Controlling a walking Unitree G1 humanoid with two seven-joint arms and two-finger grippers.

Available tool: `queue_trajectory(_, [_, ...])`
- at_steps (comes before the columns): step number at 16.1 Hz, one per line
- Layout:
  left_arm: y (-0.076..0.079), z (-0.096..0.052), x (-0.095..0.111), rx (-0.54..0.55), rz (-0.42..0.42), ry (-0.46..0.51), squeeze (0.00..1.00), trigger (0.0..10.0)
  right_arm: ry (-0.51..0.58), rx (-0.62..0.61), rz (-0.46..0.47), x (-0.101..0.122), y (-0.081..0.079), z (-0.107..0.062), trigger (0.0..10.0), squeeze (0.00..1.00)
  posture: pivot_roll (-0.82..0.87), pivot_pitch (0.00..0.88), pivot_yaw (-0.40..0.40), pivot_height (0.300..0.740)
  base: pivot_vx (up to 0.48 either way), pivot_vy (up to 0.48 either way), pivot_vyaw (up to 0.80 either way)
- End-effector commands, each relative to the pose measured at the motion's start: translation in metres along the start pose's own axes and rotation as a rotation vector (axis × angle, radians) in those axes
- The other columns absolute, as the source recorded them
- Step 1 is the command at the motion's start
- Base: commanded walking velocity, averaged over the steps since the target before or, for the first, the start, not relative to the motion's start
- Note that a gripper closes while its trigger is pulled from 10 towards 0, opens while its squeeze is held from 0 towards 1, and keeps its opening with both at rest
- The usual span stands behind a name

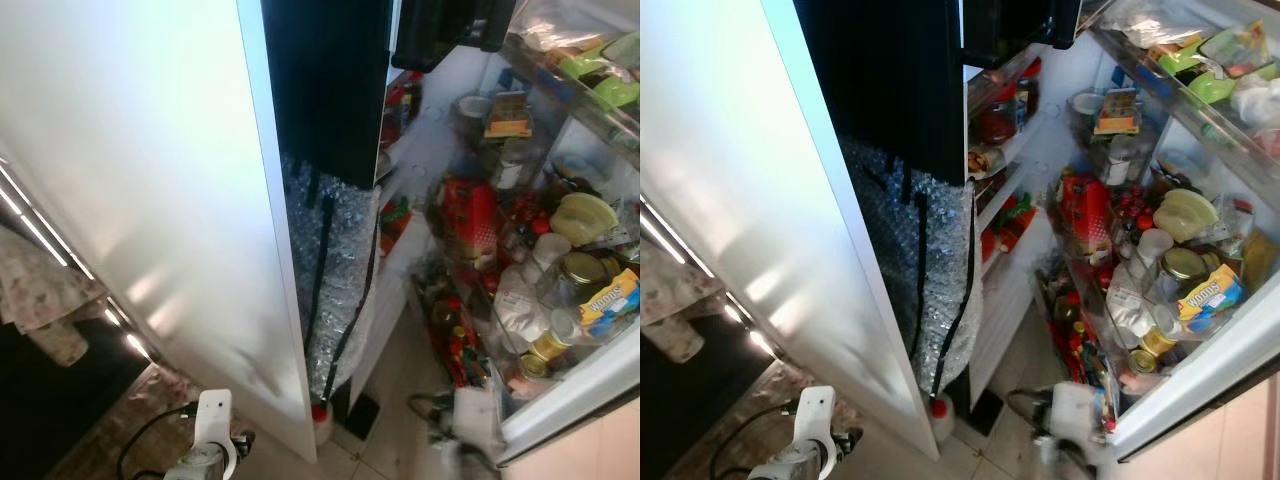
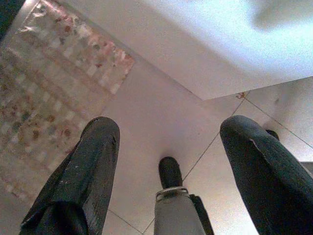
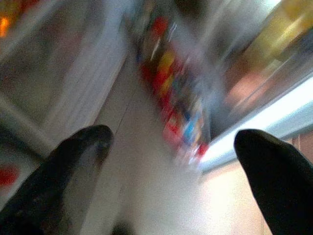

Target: Restocking fridge

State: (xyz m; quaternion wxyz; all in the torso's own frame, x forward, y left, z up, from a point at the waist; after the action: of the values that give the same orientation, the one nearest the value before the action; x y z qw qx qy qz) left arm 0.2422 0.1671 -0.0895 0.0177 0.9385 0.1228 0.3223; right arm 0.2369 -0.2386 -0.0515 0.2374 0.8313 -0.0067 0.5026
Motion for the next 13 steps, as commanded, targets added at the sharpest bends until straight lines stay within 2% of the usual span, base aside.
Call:
queue_trajectory(1, [-0.006, 0.000, -0.003, 0.018, 0.024, -0.009, 0.00, 10.0, 0.267, -0.100, -0.039, 0.043, 0.031, 0.008, 10.0, 0.00, -0.26, 0.022, 0.072, 0.740, 0.000, 0.000, 0.00])
queue_trajectory(2, [-0.006, -0.001, -0.003, 0.020, 0.023, -0.009, 0.00, 10.0, 0.601, -0.149, -0.155, 0.080, 0.036, -0.011, 10.0, 0.00, -0.25, 0.022, 0.065, 0.740, 0.000, 0.000, 0.00])
queue_trajectory(4, [-0.007, -0.001, -0.004, 0.021, 0.020, -0.010, 0.00, 10.0, 0.676, -0.128, -0.162, 0.076, 0.021, -0.034, 10.0, 0.00, -0.26, 0.019, 0.060, 0.740, 0.000, 0.000, 0.00])
queue_trajectory(5, [-0.007, -0.001, -0.005, 0.022, 0.019, -0.011, 0.00, 10.0, 0.597, -0.120, -0.029, 0.084, 0.034, -0.015, 10.0, 0.00, -0.26, 0.019, 0.057, 0.740, 0.000, 0.000, 0.00])
queue_trajectory(6, [-0.007, -0.001, -0.006, 0.023, 0.018, -0.013, 0.00, 10.0, 0.542, -0.119, 0.102, 0.083, 0.041, -0.011, 10.0, 0.00, -0.26, 0.015, 0.048, 0.740, 0.000, 0.000, 0.00])
queue_trajectory(7, [-0.007, -0.001, -0.007, 0.023, 0.017, -0.015, 0.00, 10.0, 0.524, -0.123, 0.150, 0.080, 0.044, -0.013, 10.0, 0.00, -0.26, 0.012, 0.046, 0.740, 0.000, 0.000, 0.00])
queue_trajectory(8, [-0.007, -0.001, -0.007, 0.022, 0.015, -0.017, 0.00, 10.0, 0.550, -0.194, 0.083, 0.081, 0.056, -0.017, 10.0, 0.00, -0.26, 0.008, 0.041, 0.740, 0.000, 0.000, 0.00])
queue_trajectory(9, [-0.006, -0.001, -0.008, 0.022, 0.013, -0.018, 0.00, 10.0, 0.559, -0.248, 0.039, 0.083, 0.062, -0.022, 10.0, 0.00, -0.27, 0.002, 0.037, 0.740, 0.000, 0.000, 0.00])
queue_trajectory(10, [-0.006, -0.001, -0.008, 0.023, 0.013, -0.018, 0.00, 10.0, 0.657, -0.318, -0.063, 0.099, 0.065, -0.027, 10.0, 0.00, -0.27, 0.000, 0.037, 0.740, 0.000, 0.000, 0.00])
queue_trajectory(11, [-0.006, -0.001, -0.009, 0.023, 0.009, -0.019, 0.00, 10.0, 0.561, -0.351, -0.134, 0.108, 0.071, -0.016, 10.0, 0.00, -0.27, 0.000, 0.036, 0.740, 0.000, 0.000, 0.00])
queue_trajectory(13, [-0.005, -0.001, -0.010, 0.022, 0.008, -0.019, 0.00, 10.0, 0.717, -0.318, -0.200, 0.147, 0.073, -0.022, 10.0, 0.00, -0.28, 0.000, 0.035, 0.740, 0.000, 0.000, 0.00])
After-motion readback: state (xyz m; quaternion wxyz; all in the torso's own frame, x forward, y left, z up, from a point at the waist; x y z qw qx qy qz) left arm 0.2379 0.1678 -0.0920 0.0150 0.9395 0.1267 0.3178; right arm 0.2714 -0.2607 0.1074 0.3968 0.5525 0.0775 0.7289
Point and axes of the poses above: a point about 5 cm out from each wrist's last joint towards the gripper, its own z axis pointing out of the wrist towards the gripper, its own x axis along the axis of the wrist's last joint, y = z × x, the point moved 3 cm from there along z, pointing out of the wrist towards the gripper, and after that the axes turned 10 degrees about -z, right-handed, at the moved point
